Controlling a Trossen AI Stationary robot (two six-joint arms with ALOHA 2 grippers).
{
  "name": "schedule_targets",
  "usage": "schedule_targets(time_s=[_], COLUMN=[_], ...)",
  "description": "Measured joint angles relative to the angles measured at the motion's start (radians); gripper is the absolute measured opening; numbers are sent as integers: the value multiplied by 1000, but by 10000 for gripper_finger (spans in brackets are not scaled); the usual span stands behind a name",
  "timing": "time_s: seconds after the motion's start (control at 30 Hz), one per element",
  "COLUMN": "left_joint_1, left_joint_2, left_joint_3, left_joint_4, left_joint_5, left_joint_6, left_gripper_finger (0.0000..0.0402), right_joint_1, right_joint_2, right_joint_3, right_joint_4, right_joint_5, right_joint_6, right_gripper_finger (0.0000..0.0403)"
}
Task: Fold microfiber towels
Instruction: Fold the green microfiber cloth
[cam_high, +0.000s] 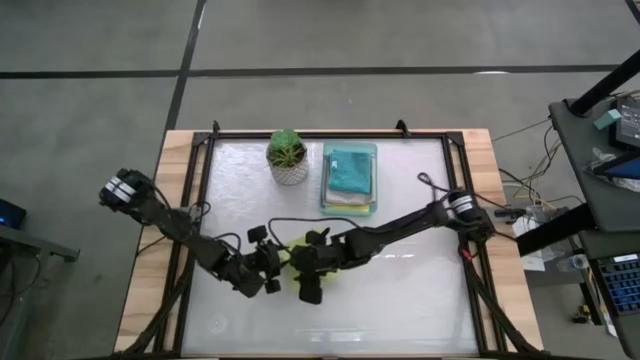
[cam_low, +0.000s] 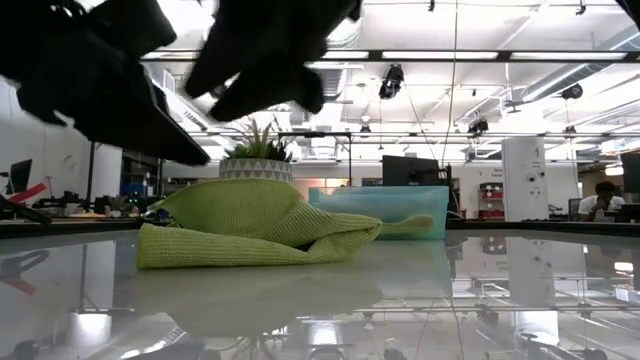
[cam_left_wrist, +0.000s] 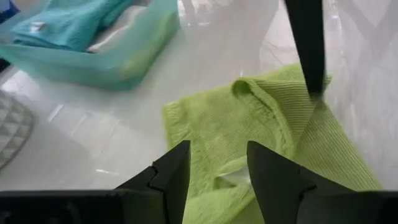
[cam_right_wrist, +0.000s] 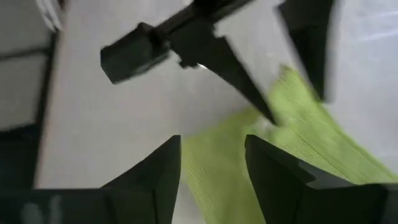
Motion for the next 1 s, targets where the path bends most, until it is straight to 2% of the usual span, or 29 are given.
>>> schedule_targets(time_s=[0.17,0.33,0.43,0.67,0.87,1.0], left_joint_1=[15,17,16,15,8,-17], left_joint_2=[101,127,120,78,-8,-53], left_joint_3=[5,13,13,13,24,17], left_joint_4=[126,119,88,7,-101,-184], left_joint_5=[23,191,288,312,320,333], left_joint_6=[67,82,82,81,45,-11], left_gripper_finger=[144,144,144,144,144,144], right_joint_1=[34,51,51,51,60,59], right_joint_2=[-61,-115,-122,-89,-76,-75], right_joint_3=[-9,-56,-107,-199,-213,-245], right_joint_4=[-196,-323,-288,-90,54,180], right_joint_5=[167,299,299,264,206,142], right_joint_6=[-14,8,9,-46,-151,-178], right_gripper_finger=[142,103,80,43,34,44])
